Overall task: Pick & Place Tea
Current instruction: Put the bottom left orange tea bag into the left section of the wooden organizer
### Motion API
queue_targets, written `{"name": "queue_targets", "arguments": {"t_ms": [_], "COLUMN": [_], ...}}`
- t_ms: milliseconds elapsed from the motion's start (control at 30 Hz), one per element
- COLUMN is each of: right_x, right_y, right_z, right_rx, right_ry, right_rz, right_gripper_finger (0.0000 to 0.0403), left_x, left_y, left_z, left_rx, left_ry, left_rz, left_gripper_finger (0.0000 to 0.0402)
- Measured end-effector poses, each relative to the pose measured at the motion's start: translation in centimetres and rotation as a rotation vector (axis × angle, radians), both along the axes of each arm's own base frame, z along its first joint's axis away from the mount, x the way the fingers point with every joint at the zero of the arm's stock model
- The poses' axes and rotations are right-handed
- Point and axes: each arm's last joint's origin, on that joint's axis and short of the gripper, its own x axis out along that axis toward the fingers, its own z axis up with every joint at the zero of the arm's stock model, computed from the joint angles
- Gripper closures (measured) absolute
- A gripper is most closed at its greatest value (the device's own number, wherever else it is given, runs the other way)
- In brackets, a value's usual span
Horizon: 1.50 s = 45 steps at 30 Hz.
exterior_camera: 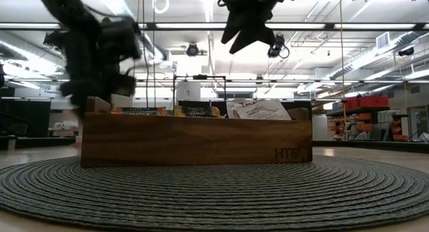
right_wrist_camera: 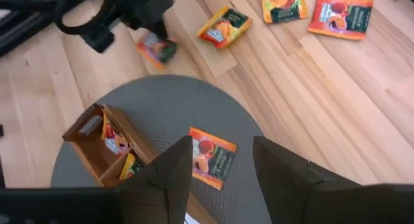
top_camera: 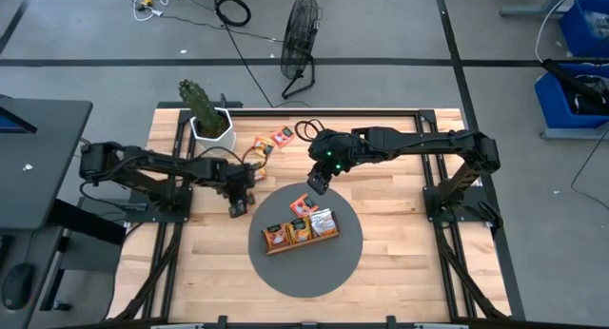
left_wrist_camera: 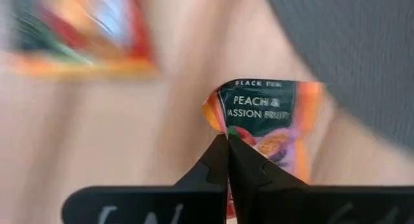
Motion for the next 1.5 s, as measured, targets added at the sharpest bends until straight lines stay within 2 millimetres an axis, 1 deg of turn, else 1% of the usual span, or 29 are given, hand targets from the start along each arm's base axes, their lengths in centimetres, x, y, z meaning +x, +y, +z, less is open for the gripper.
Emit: {"name": "queue_targets", "arguments": {"t_ms": [67,133,200,300,333,400,533,700,833,967,1033,1200,1367,1433,1500], "right_x": [0.2,0.6,1.0,1.4,1.5,1.8,2.2,2.7,2.8,3.1,3.2,3.2,3.2,3.1,3.0], "right_y": [0.0,0.2,0.6,1.1,1.3,1.8,2.9,3.9,4.2,4.2,4.1,3.7,2.4,1.9,1.4], "right_z": [0.2,0.5,0.8,1.2,1.4,1.6,2.2,3.2,3.6,4.4,4.7,5.0,5.1,5.2,5.2], "right_rx": [0.009,0.017,0.016,-0.001,-0.012,-0.052,-0.123,-0.165,-0.206,-0.236,-0.230,-0.211,-0.201,-0.212,-0.263], "right_ry": [-0.030,-0.082,-0.130,-0.185,-0.205,-0.240,-0.308,-0.417,-0.465,-0.550,-0.578,-0.611,-0.614,-0.613,-0.597], "right_rz": [0.009,0.017,0.030,0.062,0.077,0.092,0.068,0.014,-0.037,-0.034,-0.055,-0.138,-0.186,-0.194,-0.169], "right_gripper_finger": [0.0234,0.0234,0.0234,0.0234,0.0234,0.0234,0.0234,0.0234,0.0234,0.0234,0.0234,0.0234,0.0236,0.0243,0.0258], "left_x": [0.3,0.4,0.7,1.0,1.0,1.3,1.3,1.1,1.0,1.0,1.1,0.9,1.0,1.0,1.0], "left_y": [0.2,0.2,0.2,0.3,0.4,0.5,0.8,0.9,1.0,0.8,0.6,0.2,-0.2,-0.3,-0.6], "left_z": [1.9,3.2,4.9,7.4,8.0,9.7,13.0,17.6,20.2,22.5,23.2,24.3,24.4,24.4,24.3], "left_rx": [0.032,0.032,0.041,0.063,0.071,0.084,0.142,0.190,0.249,0.272,0.292,0.326,0.326,0.325,0.321], "left_ry": [-0.067,-0.123,-0.196,-0.309,-0.328,-0.420,-0.550,-0.753,-0.834,-0.933,-0.972,-0.995,-0.991,-0.988,-0.986], "left_rz": [0.054,0.088,0.112,0.198,0.230,0.293,0.373,0.397,0.410,0.386,0.363,0.339,0.319,0.308,0.297], "left_gripper_finger": [0.0399,0.0400,0.0400,0.0400,0.0400,0.0400,0.0401,0.0401,0.0401,0.0401,0.0401,0.0401,0.0401,0.0401,0.0401]}}
